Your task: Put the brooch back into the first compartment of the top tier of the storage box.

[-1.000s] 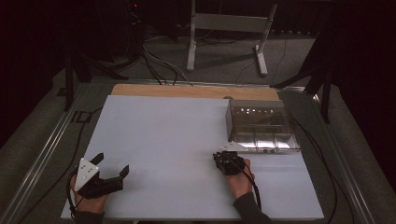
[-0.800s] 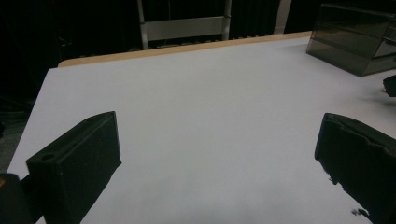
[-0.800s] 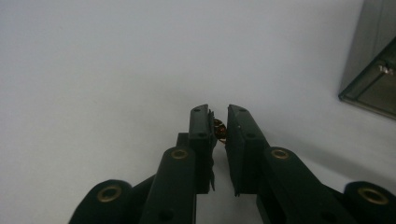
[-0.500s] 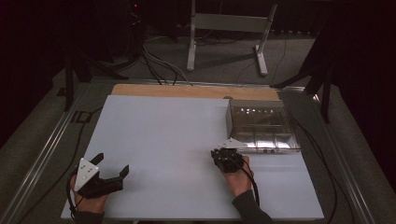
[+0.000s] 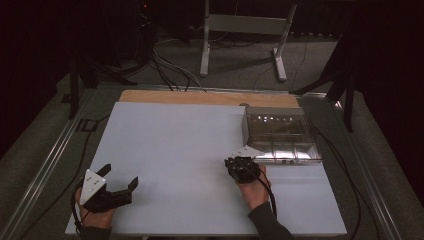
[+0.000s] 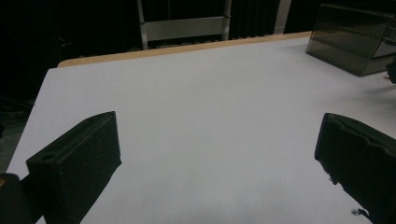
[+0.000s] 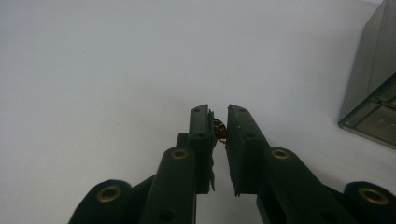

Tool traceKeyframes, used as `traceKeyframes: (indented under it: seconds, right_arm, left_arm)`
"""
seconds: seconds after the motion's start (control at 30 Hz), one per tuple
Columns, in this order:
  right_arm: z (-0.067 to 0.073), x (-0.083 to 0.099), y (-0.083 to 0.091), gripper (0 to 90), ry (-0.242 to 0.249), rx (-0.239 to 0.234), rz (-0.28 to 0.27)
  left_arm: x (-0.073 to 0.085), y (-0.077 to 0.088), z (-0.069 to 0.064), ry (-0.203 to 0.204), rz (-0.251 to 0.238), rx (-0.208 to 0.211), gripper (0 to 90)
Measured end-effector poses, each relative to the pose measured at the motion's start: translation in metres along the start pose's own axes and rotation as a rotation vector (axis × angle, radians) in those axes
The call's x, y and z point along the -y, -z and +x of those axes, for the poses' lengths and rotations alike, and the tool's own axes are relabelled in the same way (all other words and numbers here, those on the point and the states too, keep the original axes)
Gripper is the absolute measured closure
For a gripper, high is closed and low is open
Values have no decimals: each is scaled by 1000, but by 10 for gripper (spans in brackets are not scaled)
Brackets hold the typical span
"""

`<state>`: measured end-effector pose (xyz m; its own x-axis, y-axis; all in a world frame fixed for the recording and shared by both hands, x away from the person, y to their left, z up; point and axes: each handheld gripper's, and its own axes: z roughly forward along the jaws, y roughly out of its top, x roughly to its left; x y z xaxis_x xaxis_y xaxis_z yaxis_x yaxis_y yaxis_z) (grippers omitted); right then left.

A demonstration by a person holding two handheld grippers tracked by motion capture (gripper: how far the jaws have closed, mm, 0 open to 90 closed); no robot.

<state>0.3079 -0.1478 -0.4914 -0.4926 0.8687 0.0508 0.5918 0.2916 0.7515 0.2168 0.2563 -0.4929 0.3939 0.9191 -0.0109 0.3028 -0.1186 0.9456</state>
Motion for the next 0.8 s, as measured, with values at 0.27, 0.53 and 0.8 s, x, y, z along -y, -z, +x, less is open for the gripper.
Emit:
traceKeyframes:
  seconds: [0.27, 0.53, 0.8]
  right_arm:
    - [1, -1, 1, 817, 8, 0, -2]
    - [2, -3, 2, 816, 12, -4, 0]
    - [3, -9, 6, 815, 21, -20, 0]
  left_arm:
    - [0, 0, 0, -1, 2, 1, 9]
    - [0, -1, 0, -2, 3, 2, 9]
    - [0, -1, 0, -3, 3, 3, 9]
